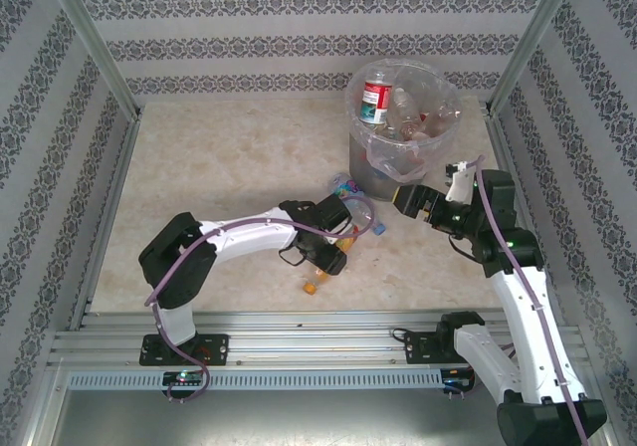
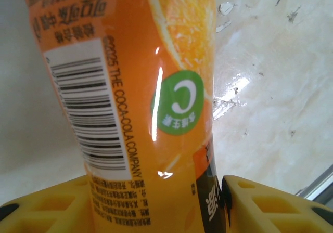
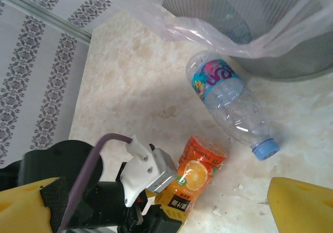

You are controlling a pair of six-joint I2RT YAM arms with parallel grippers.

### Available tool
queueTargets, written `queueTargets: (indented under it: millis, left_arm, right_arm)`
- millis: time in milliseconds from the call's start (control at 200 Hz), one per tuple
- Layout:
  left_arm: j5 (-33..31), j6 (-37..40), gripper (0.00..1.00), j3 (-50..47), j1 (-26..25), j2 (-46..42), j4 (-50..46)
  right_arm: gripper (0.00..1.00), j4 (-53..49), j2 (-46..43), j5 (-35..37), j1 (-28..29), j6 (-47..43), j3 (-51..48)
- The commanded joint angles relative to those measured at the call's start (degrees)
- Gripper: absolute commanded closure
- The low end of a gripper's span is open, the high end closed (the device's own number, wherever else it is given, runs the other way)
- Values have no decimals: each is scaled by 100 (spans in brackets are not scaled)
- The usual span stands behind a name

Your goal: Put the plastic bottles in the bin

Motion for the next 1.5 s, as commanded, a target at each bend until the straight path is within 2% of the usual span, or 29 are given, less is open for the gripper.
queueTargets:
  millis: [0,335,520,704,1154,1314,1384,1494]
  left_arm:
    - [99,-168,46,-54,-58,-496,132]
    - [524,-530,44,-182,66,-1414,931]
    - [851,-624,44,-291,121,-1743,1425]
    - [1031,-672,44,-425,115,-1897,1736]
    - [1095,-805,42,-504,115,-1942,2328]
    - [1047,-779,42,-471,115,-1916,2326]
    - [1031,-792,40,-468,115,-1895,2329]
    - [976,-900,33,-442,119,-1804,2469]
  right_arm:
    - [2,619,12,-365,101,494,-272]
    - [5,1916,353,-505,447,1336,-1011]
    - [4,2677,765,-662,844,1606,-1054]
    - [4,3033,1080,-448,1201,1701,-974]
    - [21,3319,1289,-368,1411,1833,-895]
    - [35,3191,1272,-298,1427,1794,-832]
    - [41,3143,1238,-263,1427,1768,-809]
    - [44,2967,1181,-211,1416,1652,-697]
